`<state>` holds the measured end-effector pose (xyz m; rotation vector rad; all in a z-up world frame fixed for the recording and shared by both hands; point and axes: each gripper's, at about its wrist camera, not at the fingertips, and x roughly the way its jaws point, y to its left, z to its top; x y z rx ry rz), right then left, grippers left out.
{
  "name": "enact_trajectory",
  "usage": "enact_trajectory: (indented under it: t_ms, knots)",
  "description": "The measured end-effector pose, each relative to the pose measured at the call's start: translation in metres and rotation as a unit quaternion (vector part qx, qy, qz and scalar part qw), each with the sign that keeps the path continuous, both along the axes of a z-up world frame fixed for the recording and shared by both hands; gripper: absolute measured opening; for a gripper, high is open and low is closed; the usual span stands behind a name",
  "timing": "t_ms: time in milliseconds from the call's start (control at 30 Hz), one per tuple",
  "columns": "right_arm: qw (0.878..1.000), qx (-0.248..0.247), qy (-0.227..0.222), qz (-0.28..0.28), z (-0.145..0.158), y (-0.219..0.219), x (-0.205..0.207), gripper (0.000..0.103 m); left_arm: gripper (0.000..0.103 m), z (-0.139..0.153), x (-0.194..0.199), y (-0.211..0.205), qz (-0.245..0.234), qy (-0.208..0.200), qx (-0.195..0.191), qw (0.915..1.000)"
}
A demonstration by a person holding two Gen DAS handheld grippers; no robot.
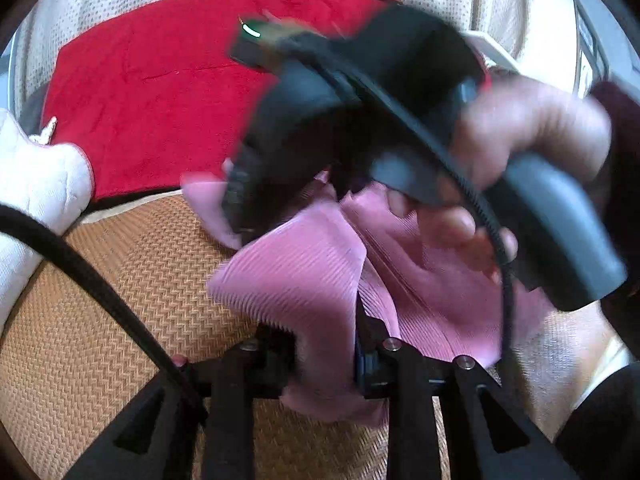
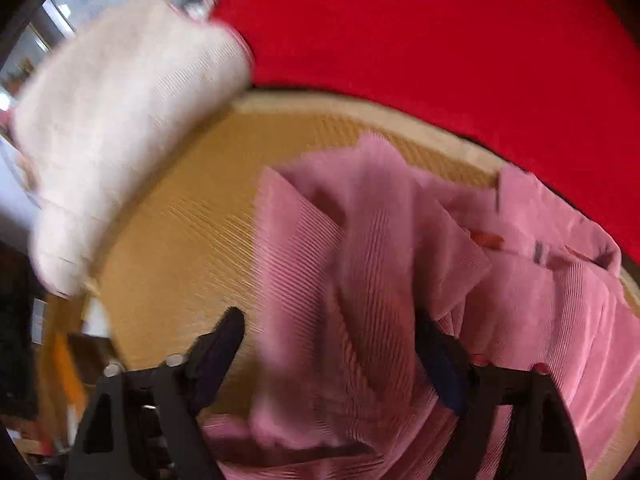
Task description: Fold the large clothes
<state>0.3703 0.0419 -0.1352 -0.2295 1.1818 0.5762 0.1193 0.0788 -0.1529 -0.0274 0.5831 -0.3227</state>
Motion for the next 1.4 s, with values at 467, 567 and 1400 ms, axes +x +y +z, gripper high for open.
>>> enact_trajectory:
  t_ms: [467,567,1400]
  knots:
    - [0.969,0.224,-0.036,-0.102,0.032,-0.115,-0.035,0.016,0.045,-0.041,0.048,0.078,-0.022,0.146,-0.22,0.9643]
    - [0.966,0.228,-0.067,-0.102,0.049,-0.119,-0.052,0.015,0.04,-0.034,0.053,0.063,-0.08,0.146,-0.26,0.951]
    - [0.903,0.299,-0.055,-0.304,-0.054,-0.368,-0.056,0.013,0.041,0.02,0.057,-0.086,-0.228,0.093,-0.142,0.9588]
